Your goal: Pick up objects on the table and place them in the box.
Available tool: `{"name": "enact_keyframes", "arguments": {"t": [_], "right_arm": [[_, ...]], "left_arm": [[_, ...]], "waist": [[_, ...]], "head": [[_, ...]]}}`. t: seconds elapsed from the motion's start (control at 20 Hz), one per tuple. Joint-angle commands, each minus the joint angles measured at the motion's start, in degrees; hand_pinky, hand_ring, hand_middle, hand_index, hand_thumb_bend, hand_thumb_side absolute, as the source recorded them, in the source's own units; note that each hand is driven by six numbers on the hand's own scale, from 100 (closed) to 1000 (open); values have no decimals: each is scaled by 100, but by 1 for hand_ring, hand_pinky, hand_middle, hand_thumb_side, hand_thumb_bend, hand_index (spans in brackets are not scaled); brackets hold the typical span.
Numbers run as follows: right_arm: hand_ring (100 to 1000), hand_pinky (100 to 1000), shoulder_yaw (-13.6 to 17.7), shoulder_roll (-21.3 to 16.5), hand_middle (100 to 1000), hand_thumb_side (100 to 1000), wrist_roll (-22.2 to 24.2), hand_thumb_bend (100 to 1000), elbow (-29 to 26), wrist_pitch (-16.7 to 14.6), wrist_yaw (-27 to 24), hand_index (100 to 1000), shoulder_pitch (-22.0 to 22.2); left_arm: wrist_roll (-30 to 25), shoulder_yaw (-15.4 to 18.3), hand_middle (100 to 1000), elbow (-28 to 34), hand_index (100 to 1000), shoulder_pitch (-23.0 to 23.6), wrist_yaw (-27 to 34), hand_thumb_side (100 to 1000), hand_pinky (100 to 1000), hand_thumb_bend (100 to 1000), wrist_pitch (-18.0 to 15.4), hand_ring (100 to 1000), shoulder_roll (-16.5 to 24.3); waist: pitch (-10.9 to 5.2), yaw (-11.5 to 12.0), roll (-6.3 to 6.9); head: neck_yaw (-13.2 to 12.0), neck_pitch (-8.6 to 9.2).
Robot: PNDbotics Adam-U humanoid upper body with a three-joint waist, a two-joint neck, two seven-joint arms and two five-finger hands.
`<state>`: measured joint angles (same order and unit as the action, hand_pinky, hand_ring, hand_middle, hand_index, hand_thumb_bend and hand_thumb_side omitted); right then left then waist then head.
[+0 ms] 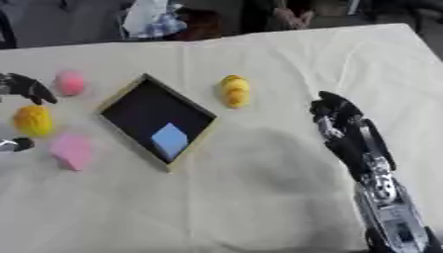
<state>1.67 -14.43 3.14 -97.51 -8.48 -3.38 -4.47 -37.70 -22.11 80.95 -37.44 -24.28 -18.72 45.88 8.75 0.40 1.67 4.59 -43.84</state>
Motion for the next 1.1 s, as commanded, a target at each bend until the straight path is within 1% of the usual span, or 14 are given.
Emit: {"name": "enact_keyframes", "arguments": {"t": [0.05, 0.3, 0.55, 0.85, 1.1], "right_arm": [[792, 795, -1, -84, 725, 492, 24, 100, -72, -17, -5, 851, -30], [793, 794, 0, -80, 725, 492, 23, 100, -67, -16, -6, 851, -25], [795, 794, 1, -68, 725, 492, 26, 100, -66, -15, -9, 851, -23], [796, 794, 0, -62, 725, 493, 29, 100, -63, -15, -14, 852, -19], [797, 794, -1, -57, 725, 493, 32, 100, -62, -17, -18, 852, -19]], "left_arm": [[-112, -56, 789, -131, 871, -152, -107, 145, 812, 423, -122, 766, -11], [-192, -164, 792, -317, 871, -194, -345, 137, 809, 433, -283, 767, -174], [-210, -235, 794, -536, 871, -228, -514, 125, 801, 421, -409, 769, -325], [-86, -231, 804, -731, 879, -263, -657, 128, 803, 413, -459, 775, -459], [-98, -234, 800, -893, 876, -295, -801, 130, 802, 412, -494, 774, -567]], "waist": [[-157, -8, 11], [-156, -15, 11], [-159, -24, 10], [-160, -31, 0], [-157, -32, -13]], "head": [[12, -28], [15, -28], [16, -28], [13, -28], [19, -28]]}}
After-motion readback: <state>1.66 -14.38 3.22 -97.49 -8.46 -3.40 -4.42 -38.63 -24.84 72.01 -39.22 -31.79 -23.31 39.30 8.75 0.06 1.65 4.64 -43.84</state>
